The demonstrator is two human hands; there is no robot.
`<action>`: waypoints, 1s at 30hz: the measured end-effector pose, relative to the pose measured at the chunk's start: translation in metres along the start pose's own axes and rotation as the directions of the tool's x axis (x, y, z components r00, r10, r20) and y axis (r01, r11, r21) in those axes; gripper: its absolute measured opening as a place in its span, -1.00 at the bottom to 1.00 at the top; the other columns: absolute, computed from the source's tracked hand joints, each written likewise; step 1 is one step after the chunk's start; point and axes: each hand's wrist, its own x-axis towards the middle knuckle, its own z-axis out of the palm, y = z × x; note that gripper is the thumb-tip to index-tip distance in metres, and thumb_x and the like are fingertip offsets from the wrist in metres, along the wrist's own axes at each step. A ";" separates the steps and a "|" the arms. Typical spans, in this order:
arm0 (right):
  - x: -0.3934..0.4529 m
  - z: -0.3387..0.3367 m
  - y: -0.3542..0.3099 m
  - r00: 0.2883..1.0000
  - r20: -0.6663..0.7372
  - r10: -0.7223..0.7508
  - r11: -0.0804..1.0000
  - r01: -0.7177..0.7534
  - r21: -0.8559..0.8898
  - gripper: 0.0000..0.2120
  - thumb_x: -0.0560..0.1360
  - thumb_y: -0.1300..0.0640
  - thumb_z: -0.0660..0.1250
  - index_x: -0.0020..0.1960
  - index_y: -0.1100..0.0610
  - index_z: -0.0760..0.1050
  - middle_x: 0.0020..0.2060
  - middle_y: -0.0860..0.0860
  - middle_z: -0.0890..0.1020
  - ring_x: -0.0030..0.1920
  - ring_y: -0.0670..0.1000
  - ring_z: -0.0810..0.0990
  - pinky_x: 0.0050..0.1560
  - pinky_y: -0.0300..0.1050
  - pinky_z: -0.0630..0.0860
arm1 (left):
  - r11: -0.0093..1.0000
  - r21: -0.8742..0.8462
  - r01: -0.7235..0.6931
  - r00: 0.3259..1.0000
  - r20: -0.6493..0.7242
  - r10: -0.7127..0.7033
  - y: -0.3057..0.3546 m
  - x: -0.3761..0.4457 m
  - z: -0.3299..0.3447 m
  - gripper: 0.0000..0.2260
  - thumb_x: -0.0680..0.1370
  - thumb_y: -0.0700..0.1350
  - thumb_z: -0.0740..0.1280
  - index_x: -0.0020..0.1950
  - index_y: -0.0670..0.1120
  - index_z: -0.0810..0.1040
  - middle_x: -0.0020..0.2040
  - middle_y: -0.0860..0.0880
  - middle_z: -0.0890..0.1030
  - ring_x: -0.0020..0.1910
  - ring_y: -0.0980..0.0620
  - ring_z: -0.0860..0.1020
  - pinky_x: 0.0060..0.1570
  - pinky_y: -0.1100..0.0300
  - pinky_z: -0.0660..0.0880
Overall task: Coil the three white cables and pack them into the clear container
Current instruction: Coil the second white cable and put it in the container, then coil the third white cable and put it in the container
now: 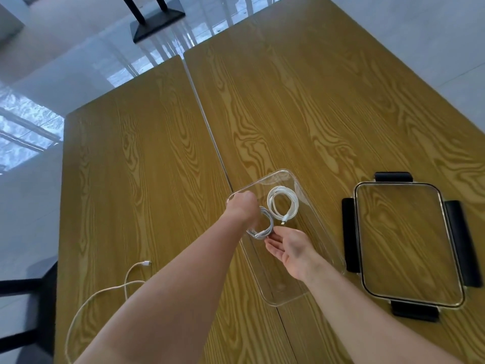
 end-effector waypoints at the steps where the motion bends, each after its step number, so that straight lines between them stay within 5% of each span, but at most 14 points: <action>1: 0.000 0.000 0.000 1.000 0.004 0.004 1.000 -0.004 0.001 -0.85 0.59 0.28 0.29 0.08 0.26 0.62 0.07 0.17 0.68 0.11 0.09 0.65 0.16 -0.04 0.62 | 1.000 0.000 0.009 1.000 0.007 -0.009 0.000 0.001 0.000 -0.73 0.45 -0.38 0.34 -0.36 -0.13 0.38 -0.38 -0.03 0.44 -0.45 0.04 0.40 -0.54 0.25 0.26; 11: 0.000 0.006 -0.004 0.999 0.035 0.031 0.999 -0.030 -0.025 -0.85 0.63 0.24 0.26 0.03 0.19 0.61 0.09 0.13 0.65 0.14 0.07 0.60 0.32 -0.01 0.50 | 0.997 0.064 0.032 0.998 0.055 -0.035 0.004 0.002 -0.005 -0.76 0.46 -0.40 0.25 -0.34 -0.15 0.35 -0.35 -0.04 0.42 -0.44 0.05 0.38 -0.55 0.25 0.27; 15: -0.003 0.005 -0.007 0.999 0.045 0.030 0.999 -0.028 -0.046 -0.87 0.64 0.20 0.27 0.12 0.17 0.57 0.13 0.11 0.62 0.31 0.14 0.53 0.39 0.03 0.45 | 0.998 0.055 0.011 0.998 0.065 -0.015 0.006 -0.005 -0.011 -0.77 0.49 -0.37 0.20 -0.34 -0.15 0.35 -0.36 -0.04 0.42 -0.42 0.03 0.39 -0.49 0.23 0.32; 19: -0.007 0.002 -0.008 0.999 0.031 0.011 0.999 -0.010 -0.038 -0.80 0.63 0.20 0.29 0.23 0.21 0.53 0.28 0.18 0.56 0.36 0.18 0.50 0.39 0.06 0.46 | 0.997 -0.076 0.005 0.997 0.074 0.001 0.004 -0.015 -0.015 -0.79 0.50 -0.34 0.18 -0.33 -0.16 0.39 -0.35 -0.05 0.42 -0.40 0.02 0.37 -0.50 0.24 0.29; 22: -0.012 -0.001 -0.006 1.000 0.015 -0.006 1.000 0.006 -0.023 -0.64 0.63 0.21 0.27 0.40 0.29 0.41 0.35 0.22 0.51 0.36 0.21 0.50 0.39 0.09 0.46 | 0.962 -0.274 -0.007 0.999 0.048 0.021 -0.005 -0.026 -0.019 -0.82 0.56 -0.25 0.21 -0.13 -0.25 0.58 -0.22 -0.12 0.60 -0.31 -0.02 0.49 -0.37 0.16 0.46; 26: -0.021 -0.007 -0.006 0.999 0.018 -0.044 0.998 0.045 -0.041 -0.59 0.64 0.19 0.24 0.46 0.29 0.35 0.39 0.22 0.49 0.35 0.20 0.50 0.37 0.11 0.44 | 0.787 -0.616 0.009 0.999 0.042 0.022 -0.027 -0.040 -0.020 -0.80 0.58 -0.12 0.27 0.08 -0.15 0.64 -0.04 -0.15 0.69 -0.19 -0.02 0.58 0.02 -0.04 0.61; 30: -0.036 -0.009 -0.008 0.993 0.020 -0.113 0.990 0.114 -0.081 -0.58 0.65 0.13 0.22 0.46 0.26 0.37 0.35 0.19 0.54 0.31 0.17 0.54 0.32 0.09 0.43 | 0.483 -0.872 0.080 0.993 0.112 0.037 -0.052 -0.061 -0.019 -0.83 0.62 -0.11 0.30 0.15 -0.13 0.60 0.00 -0.13 0.67 -0.10 -0.01 0.63 0.04 0.01 0.62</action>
